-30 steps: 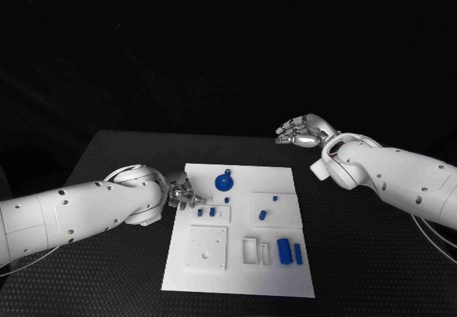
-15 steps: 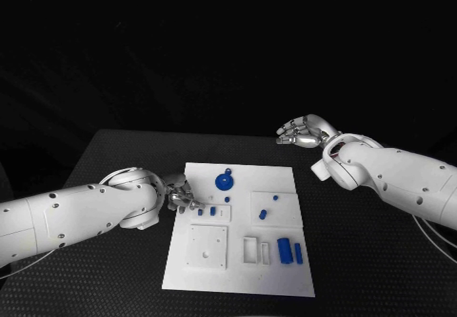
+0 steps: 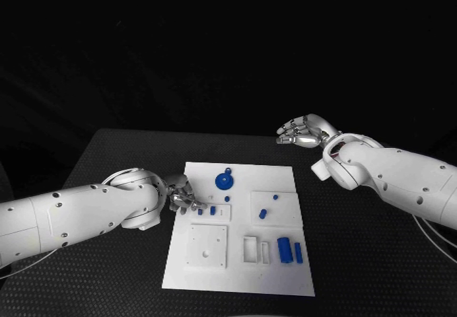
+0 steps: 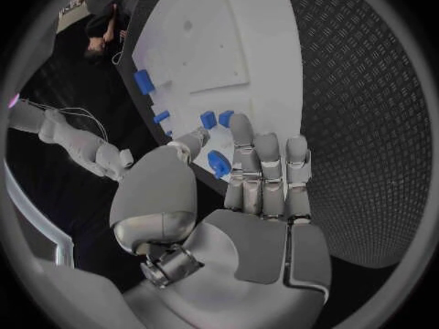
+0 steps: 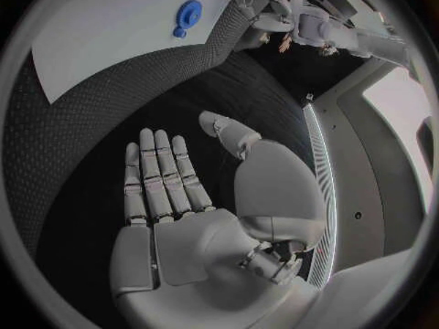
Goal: Assemble the parts on the task board
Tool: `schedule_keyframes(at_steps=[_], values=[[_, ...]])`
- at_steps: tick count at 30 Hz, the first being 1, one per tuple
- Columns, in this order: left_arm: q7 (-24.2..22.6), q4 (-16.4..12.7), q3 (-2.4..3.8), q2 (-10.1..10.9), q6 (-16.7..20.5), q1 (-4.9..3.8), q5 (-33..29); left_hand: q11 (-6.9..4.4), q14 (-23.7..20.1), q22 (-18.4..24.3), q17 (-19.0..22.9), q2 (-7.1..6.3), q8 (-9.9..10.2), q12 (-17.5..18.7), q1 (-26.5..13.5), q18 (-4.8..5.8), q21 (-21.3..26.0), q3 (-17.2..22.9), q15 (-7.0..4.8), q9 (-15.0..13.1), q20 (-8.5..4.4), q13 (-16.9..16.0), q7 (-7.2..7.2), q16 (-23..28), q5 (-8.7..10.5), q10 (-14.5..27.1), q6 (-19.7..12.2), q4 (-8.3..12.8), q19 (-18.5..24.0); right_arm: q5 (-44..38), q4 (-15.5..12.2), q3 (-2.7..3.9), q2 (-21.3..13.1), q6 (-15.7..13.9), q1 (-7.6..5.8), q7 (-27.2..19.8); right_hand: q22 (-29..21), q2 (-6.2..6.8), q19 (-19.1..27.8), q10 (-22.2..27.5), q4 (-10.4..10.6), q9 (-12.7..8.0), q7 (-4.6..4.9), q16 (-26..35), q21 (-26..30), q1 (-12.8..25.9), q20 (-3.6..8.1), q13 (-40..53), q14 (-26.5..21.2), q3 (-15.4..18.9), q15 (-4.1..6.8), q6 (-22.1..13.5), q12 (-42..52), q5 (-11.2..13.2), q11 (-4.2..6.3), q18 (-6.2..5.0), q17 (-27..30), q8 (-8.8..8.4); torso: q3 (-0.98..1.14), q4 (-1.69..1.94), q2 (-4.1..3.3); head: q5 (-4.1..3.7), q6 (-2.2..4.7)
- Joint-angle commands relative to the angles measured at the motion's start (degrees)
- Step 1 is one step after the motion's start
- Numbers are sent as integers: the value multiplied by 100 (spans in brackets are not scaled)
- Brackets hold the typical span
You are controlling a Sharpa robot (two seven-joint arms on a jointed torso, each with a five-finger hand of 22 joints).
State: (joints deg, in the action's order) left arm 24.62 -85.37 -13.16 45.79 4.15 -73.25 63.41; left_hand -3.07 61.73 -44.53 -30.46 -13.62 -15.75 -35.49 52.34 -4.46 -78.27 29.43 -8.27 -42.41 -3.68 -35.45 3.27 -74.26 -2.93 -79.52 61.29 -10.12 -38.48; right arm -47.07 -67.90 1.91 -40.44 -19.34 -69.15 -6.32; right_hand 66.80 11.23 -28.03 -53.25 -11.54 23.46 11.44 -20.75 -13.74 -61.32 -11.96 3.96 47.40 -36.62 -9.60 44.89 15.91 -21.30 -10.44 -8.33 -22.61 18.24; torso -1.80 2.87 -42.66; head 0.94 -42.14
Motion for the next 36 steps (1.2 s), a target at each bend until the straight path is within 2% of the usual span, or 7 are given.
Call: schedule_keyframes(at_steps=[1, 5, 12, 18, 25, 36], values=[[-12, 12, -25, -27, -147, 1, -53, 33, -43, 8, 3, -30, 20, 35, 21, 75, 13, -2, 9, 8, -957, 1, 19, 14, 13, 7, 15, -42, 37, 0, -7, 1, 1, 63, 3, -59, 9, 1, 43, -55, 6, -7, 64, 38, 40, 34, 0, -6, -1, 26, -38, -40, -27, -20, 4, 70, 6, 21, 4, 0, 0, 1, -6], [10, 39, -47, -51, -181, 2, -53, 26, -48, 7, 2, -22, 3, 38, 61, 76, 10, -27, 8, 4, -955, -4, 10, 12, 13, 7, 51, -97, 42, 0, -9, 1, 2, 63, 3, -60, 11, 1, 42, -57, 5, -7, 64, 38, 42, 33, 0, -6, -1, 26, -38, -39, -29, -23, 4, 70, 8, 22, 2, -1, 2, 2, -2], [16, 56, -52, -88, -217, 4, -53, 18, -52, 7, 0, -19, -19, 42, 116, 74, 4, -76, 5, -2, -955, -12, -1, 8, 13, 7, 89, -186, 46, 0, -11, 1, 1, 64, 3, -60, 14, 0, 41, -60, 3, -8, 63, 39, 46, 31, 1, -5, 0, 27, -38, -38, -33, -26, 5, 71, 10, 23, 1, 2, 1, 3, -4], [-3, 78, -54, -142, -224, 13, -68, 17, -54, 4, -2, 54, -29, 43, 223, 72, -3, -135, 4, -5, -955, -21, -5, 4, 12, 2, 104, -229, 53, 0, -9, 1, 5, 67, 3, -62, 17, -1, 39, -63, 2, -8, 63, 39, 49, 30, 1, -5, 0, 29, -38, -37, -36, -29, 5, 71, 11, 24, 3, -2, 0, 2, -6], [-8, 127, -54, -184, -251, 29, -94, 20, -61, 2, -1, 208, -33, 54, 440, 71, -9, -320, 8, 0, -953, -31, -5, 3, 11, -1, 109, -247, 75, 0, -9, 1, 2, 66, 3, -62, 20, -3, 38, -66, 2, -9, 63, 39, 52, 30, 1, -5, 1, 30, -38, -37, -38, -32, 4, 72, 13, 24, 3, 1, 0, -1, -6], [-3, 248, -55, -238, -257, 47, -94, 10, -56, 9, 1, 564, -47, 66, 801, 74, -4, -658, 5, 21, -952, -45, -17, -2, 10, -15, 147, -204, 93, 0, -11, 1, 0, 65, 3, -62, 24, -6, 36, -69, 3, -9, 63, 39, 57, 32, 1, -5, 1, 32, -37, -36, -43, -36, 5, 72, 15, 25, 2, -4, 1, -6, -8]])
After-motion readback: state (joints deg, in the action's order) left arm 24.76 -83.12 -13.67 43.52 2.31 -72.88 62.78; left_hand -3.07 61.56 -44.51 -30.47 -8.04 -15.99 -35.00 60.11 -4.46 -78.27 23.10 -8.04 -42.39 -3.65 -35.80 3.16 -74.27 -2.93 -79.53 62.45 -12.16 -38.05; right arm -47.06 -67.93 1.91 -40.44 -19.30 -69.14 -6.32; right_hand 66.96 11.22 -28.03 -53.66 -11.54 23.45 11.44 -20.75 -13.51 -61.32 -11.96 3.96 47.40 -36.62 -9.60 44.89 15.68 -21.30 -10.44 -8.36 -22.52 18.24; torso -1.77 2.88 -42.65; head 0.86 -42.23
